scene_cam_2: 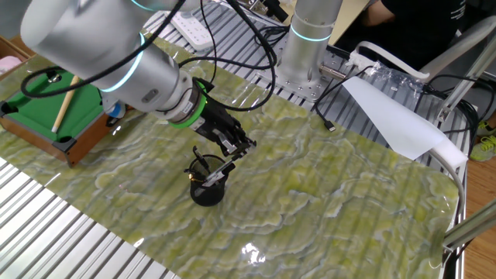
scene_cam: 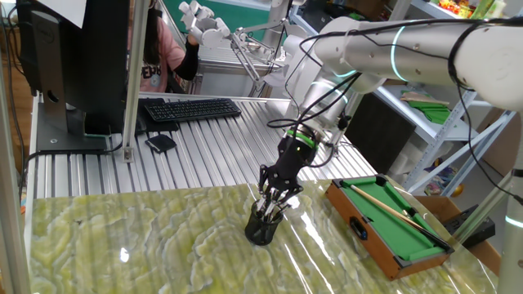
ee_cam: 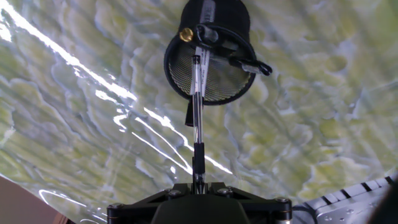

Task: Put the pen into the pen holder

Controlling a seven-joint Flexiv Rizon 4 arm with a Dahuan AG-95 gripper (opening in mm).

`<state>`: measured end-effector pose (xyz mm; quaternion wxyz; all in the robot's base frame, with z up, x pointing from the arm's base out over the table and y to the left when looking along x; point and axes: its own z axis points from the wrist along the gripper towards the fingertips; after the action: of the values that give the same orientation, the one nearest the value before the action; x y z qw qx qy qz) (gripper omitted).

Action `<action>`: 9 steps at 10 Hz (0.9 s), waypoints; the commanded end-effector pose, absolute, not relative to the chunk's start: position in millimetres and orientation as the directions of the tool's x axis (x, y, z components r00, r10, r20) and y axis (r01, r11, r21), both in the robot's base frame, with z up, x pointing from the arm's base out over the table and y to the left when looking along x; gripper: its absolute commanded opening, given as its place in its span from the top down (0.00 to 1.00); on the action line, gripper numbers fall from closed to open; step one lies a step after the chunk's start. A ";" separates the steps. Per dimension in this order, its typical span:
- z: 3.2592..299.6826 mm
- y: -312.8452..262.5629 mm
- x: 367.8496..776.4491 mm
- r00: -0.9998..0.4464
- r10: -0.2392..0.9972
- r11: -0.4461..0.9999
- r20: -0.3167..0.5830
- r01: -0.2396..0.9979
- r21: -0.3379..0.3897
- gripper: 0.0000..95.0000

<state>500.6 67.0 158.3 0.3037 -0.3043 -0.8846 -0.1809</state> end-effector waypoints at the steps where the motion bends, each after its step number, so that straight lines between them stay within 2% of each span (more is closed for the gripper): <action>1: 158.0 67.0 505.1 -0.630 0.424 0.752 0.651 0.645 0.134 1.00; 9: 162.5 63.1 528.4 -0.601 0.424 0.760 0.677 0.643 0.094 1.00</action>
<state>533.1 62.1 163.4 0.3320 -0.3029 -0.8777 -0.1661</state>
